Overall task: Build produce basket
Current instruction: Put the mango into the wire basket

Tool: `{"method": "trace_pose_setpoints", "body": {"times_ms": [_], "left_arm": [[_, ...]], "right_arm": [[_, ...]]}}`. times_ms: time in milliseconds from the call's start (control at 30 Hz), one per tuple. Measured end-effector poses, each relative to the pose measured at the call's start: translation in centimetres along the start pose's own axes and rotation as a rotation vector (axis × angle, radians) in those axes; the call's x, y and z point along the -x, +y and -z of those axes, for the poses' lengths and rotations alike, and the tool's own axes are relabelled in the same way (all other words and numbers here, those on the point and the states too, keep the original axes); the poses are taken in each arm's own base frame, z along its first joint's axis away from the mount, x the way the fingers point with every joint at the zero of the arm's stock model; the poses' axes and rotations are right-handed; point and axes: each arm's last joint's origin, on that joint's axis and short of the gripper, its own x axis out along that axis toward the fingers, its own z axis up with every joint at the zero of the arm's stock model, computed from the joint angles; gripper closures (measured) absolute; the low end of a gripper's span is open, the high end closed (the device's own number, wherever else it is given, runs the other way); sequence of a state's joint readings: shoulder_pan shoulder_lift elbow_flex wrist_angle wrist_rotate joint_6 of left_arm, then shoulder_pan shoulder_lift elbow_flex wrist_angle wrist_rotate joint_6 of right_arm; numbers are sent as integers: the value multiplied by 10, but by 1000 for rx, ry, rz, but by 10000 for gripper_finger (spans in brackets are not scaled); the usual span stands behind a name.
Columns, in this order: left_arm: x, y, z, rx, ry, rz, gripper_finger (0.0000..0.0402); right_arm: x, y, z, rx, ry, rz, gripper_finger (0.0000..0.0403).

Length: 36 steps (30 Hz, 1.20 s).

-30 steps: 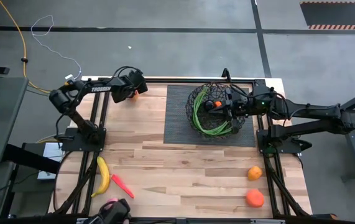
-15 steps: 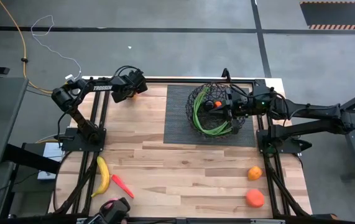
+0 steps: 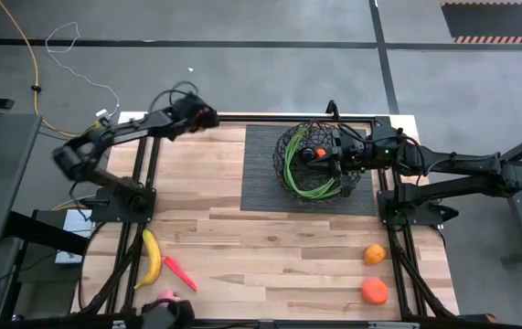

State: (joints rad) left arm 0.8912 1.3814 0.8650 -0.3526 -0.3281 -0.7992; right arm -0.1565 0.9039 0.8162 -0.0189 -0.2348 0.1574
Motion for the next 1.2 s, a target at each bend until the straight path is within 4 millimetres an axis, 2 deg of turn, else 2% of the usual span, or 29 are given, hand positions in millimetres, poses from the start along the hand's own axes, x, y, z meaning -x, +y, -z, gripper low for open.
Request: {"method": "trace_pose_setpoints", "body": {"times_ms": [100,200,333,467,567,667,800,900,1067,1200], "left_arm": [[43,-10,-15,-98,-139,211,200],[88,-16,-19,-187,-249,415,200],[142,-17,-11,-308,-332,651,200],[177,-17,9,-392,-343,840,199],[187,-20,32,-415,-352,967,198],[189,-22,60,-388,-381,1095,198],[183,-19,96,-310,-420,1224,198],[179,-17,118,-325,-417,1285,198],[185,-20,133,-522,-469,1348,193],[186,-26,132,-595,-468,1315,192]], "right_arm": [[0,0,0,-1,0,0,403],[0,0,0,-1,0,0,403],[0,0,0,-2,0,0,403],[0,0,0,-2,-3,0,403],[0,0,-2,-18,-25,-4,403],[0,1,-5,-15,-47,-7,403],[0,1,-6,-33,-63,-10,403],[0,2,-7,-51,-68,-15,403],[-1,6,-6,-45,-63,-38,403],[-1,10,-5,-42,-60,-54,403]]}}
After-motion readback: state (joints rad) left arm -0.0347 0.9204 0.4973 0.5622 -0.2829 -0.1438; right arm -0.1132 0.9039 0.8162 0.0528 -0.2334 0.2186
